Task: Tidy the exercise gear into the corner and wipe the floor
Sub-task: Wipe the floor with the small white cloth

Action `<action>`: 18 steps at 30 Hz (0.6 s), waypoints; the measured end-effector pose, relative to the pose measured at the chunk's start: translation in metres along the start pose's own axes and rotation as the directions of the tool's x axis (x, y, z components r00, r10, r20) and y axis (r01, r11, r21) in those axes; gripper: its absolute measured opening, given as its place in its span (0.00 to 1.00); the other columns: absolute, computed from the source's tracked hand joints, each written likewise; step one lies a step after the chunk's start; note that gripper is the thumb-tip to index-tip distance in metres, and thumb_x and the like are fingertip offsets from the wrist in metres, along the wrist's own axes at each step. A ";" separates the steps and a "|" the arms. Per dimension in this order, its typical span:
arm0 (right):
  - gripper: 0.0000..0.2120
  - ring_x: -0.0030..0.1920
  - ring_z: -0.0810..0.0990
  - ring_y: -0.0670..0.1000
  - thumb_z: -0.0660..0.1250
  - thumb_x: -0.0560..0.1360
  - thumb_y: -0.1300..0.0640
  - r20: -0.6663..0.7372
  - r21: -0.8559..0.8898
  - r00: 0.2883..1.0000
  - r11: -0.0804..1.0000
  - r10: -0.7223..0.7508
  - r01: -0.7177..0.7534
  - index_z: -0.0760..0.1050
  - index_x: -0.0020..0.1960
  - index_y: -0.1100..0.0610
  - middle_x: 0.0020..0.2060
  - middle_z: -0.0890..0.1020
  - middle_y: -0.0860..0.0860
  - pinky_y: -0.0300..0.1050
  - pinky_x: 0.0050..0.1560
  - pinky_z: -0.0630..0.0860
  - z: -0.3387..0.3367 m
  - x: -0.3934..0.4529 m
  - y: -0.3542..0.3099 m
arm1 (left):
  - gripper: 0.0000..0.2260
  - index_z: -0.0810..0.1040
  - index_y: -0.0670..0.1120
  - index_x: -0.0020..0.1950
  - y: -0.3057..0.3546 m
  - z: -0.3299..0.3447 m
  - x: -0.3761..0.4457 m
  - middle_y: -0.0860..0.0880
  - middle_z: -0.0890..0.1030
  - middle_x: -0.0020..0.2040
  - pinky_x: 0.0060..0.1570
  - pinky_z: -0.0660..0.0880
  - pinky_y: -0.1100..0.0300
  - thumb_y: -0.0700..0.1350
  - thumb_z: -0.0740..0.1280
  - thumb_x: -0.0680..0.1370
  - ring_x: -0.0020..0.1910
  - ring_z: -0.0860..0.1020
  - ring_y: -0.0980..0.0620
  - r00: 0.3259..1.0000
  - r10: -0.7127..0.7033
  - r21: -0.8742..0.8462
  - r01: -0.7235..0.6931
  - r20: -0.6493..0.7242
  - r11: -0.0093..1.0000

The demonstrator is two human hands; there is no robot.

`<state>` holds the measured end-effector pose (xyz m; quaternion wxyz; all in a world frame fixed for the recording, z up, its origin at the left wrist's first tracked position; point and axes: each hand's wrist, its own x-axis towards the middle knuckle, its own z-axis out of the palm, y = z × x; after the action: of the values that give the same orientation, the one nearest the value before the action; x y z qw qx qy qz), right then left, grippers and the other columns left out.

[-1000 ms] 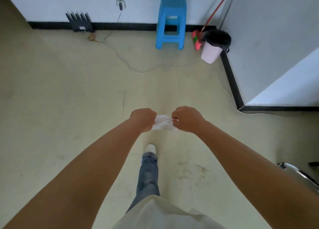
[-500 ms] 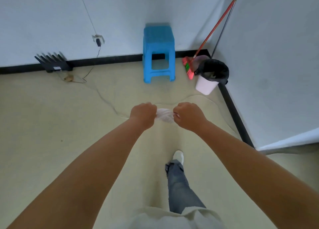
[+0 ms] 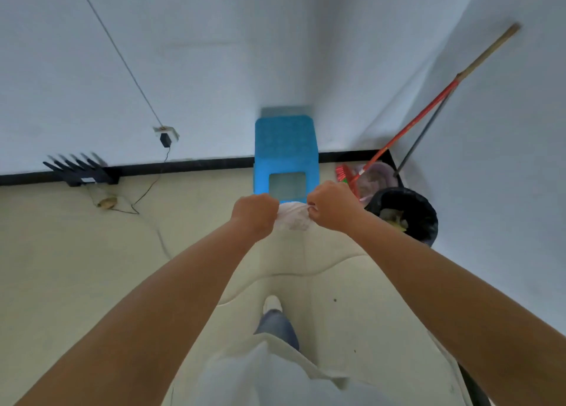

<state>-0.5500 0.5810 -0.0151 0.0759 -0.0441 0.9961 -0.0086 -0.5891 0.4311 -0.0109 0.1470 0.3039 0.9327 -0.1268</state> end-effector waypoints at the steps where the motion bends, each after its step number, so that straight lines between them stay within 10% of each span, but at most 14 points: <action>1: 0.14 0.57 0.75 0.58 0.56 0.78 0.57 0.003 -0.006 1.000 1.000 -0.007 0.007 0.76 0.55 0.62 0.54 0.80 0.58 0.49 0.56 0.71 -0.003 0.028 0.013 | 0.12 0.74 0.43 0.62 -0.010 -0.009 0.030 0.44 0.77 0.60 0.55 0.74 0.54 0.39 0.58 0.80 0.59 0.78 0.44 1.000 -0.019 -0.025 0.019 -0.002 1.000; 14: 0.12 0.61 0.72 0.56 0.57 0.78 0.61 0.194 -0.024 0.980 0.999 0.031 -0.027 0.71 0.60 0.61 0.58 0.76 0.55 0.48 0.58 0.69 0.000 0.380 0.166 | 0.11 0.77 0.43 0.57 -0.126 -0.074 0.414 0.45 0.78 0.57 0.53 0.74 0.55 0.37 0.59 0.78 0.58 0.77 0.44 0.989 -0.024 -0.167 0.049 0.146 0.985; 18: 0.11 0.43 0.81 0.56 0.71 0.61 0.65 -0.041 -0.032 0.994 0.994 0.103 -0.104 0.79 0.44 0.62 0.39 0.82 0.56 0.45 0.43 0.77 0.030 0.463 0.199 | 0.11 0.78 0.43 0.58 -0.145 -0.068 0.513 0.45 0.78 0.58 0.53 0.74 0.55 0.38 0.59 0.79 0.59 0.77 0.44 0.993 -0.024 -0.141 0.041 0.119 0.989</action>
<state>-1.0184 0.7381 -0.1190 0.0558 0.0065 0.9984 0.0116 -1.0863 0.6118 -0.1071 0.2208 0.2694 0.9340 -0.0795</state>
